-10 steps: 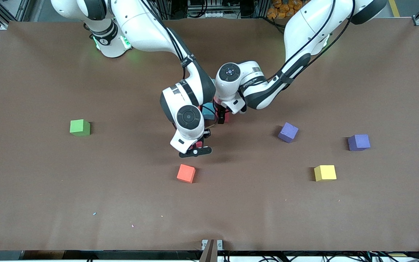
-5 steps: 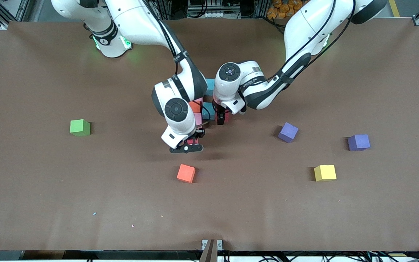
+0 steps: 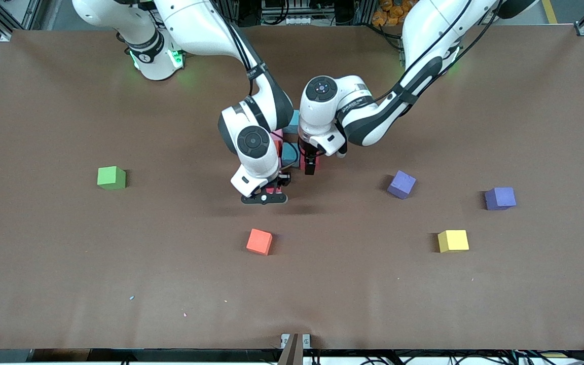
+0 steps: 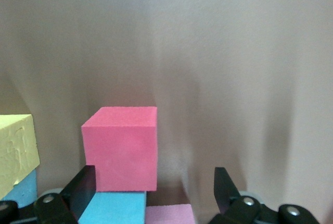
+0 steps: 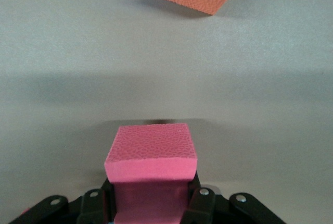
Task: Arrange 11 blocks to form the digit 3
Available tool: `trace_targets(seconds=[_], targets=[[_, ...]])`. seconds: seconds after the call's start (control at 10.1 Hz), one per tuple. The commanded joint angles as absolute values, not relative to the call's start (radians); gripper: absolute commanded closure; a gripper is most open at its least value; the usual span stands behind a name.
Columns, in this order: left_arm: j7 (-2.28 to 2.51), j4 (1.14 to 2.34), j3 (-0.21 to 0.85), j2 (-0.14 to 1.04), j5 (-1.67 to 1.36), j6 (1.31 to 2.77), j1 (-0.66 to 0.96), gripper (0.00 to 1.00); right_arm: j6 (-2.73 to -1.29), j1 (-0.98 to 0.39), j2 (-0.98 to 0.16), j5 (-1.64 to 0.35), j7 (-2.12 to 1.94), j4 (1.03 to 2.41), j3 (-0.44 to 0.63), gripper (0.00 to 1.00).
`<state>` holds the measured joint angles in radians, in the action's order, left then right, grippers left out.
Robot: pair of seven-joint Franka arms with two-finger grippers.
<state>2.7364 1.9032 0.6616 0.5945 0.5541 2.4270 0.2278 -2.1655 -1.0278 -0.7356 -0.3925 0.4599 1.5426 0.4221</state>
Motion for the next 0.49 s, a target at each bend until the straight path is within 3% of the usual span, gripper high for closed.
trace_targets(seconds=[0.0, 0.39], targets=[[2.789, 1.924, 0.672, 0.551, 0.592, 2.404, 0.200, 0.00, -2.178, -1.037, -0.709, -0.390, 0.485, 1.580, 0.425, 1.00], [2.599, 1.930, 0.787, 0.545, 0.591, 2.321, 0.010, 0.00, -2.174, -1.034, -0.713, -0.387, 0.532, 1.575, 0.423, 1.00]])
